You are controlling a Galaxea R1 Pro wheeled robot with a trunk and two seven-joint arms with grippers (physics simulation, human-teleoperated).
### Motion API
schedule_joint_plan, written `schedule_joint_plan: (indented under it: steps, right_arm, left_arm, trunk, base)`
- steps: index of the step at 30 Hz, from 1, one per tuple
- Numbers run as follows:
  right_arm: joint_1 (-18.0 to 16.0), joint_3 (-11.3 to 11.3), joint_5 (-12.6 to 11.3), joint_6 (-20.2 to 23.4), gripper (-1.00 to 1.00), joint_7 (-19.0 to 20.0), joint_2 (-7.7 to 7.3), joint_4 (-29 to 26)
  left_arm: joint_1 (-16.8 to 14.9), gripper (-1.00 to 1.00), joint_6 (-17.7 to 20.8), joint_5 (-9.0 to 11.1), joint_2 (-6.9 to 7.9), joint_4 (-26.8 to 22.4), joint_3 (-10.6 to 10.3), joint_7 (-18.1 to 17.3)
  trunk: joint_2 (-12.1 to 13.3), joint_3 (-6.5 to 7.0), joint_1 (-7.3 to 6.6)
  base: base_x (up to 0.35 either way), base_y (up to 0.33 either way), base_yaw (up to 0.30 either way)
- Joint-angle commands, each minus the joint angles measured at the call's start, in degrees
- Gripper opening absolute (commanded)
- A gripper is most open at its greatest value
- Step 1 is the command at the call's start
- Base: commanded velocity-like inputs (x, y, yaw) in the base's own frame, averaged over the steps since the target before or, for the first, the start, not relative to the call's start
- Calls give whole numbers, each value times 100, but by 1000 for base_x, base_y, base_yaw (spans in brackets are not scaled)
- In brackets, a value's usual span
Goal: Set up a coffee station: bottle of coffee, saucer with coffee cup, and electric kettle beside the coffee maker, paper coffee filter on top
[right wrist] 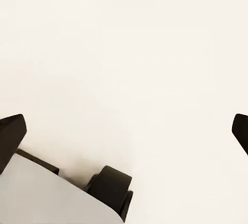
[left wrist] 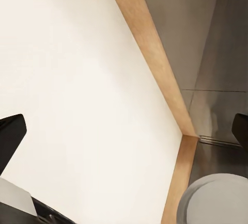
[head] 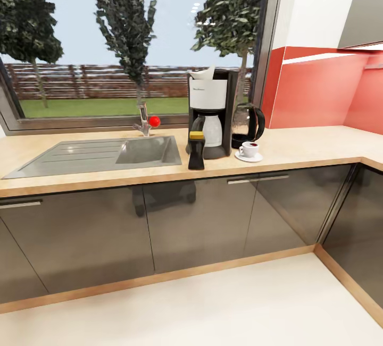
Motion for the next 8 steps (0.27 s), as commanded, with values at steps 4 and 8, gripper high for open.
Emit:
schedule_joint_plan:
  steps: [4, 8]
  right_arm:
    - [-6, -46, 32, -17, 100, 4, 115, 12]
    - [-6, -47, 33, -17, 100, 4, 131, 15]
  left_arm:
    - [4, 100, -15, 17, 1, -12, -18, -4]
    - [4, 100, -15, 17, 1, -12, -18, -4]
  trunk:
    - [-2, -4, 0]
    - [-2, -4, 0]
  base:
    - [0, 0, 0]
    - [0, 0, 0]
